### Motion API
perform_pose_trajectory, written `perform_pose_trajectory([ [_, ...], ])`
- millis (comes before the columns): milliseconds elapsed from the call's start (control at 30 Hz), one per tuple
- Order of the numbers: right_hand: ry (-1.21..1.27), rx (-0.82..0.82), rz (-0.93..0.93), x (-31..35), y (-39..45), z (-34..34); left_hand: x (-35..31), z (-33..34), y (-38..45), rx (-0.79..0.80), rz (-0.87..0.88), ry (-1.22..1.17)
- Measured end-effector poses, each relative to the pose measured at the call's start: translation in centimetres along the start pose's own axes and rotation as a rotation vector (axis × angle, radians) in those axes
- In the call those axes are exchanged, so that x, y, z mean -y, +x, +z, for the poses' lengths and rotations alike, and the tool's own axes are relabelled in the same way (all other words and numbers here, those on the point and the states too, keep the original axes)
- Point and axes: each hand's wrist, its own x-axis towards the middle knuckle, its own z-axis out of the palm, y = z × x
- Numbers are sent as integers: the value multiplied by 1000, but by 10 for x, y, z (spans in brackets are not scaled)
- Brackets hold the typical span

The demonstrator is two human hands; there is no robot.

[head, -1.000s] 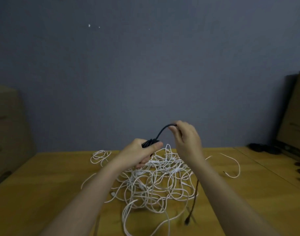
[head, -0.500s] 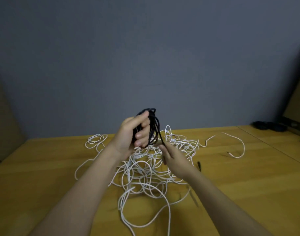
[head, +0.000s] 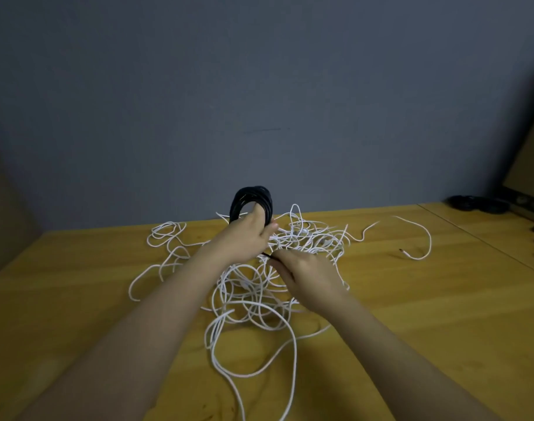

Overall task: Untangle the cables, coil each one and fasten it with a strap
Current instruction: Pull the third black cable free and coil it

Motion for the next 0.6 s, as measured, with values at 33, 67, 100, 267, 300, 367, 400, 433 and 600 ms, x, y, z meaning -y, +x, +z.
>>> perform_pose_trajectory([
  [33, 22, -44, -19, -1, -1, -3, 1, 0, -1, 19, -8, 62],
  [67, 34, -81, -33, -2, -2, -5, 0, 1, -3, 33, -12, 83],
  [100, 42, -108, -33, -3, -2, -7, -1, 3, -6, 47, -9, 77],
  [267, 201, -180, 91, -15, -8, -13, -3, 6, -20, 169, 31, 61],
  [300, 211, -193, 89, -18, -11, -14, -4, 5, -22, 183, 50, 113],
  [367, 208, -225, 91, -21, -15, -18, -7, 1, -25, 194, 99, 283],
  [400, 197, -242, 90, -22, -16, -21, -9, -1, -26, 179, 124, 355],
  [433, 179, -268, 80, -24, -16, -24, -10, -3, -27, 153, 147, 408],
  [600, 114, -420, 83, -28, -10, -48, -22, -15, -31, -27, 259, 461],
])
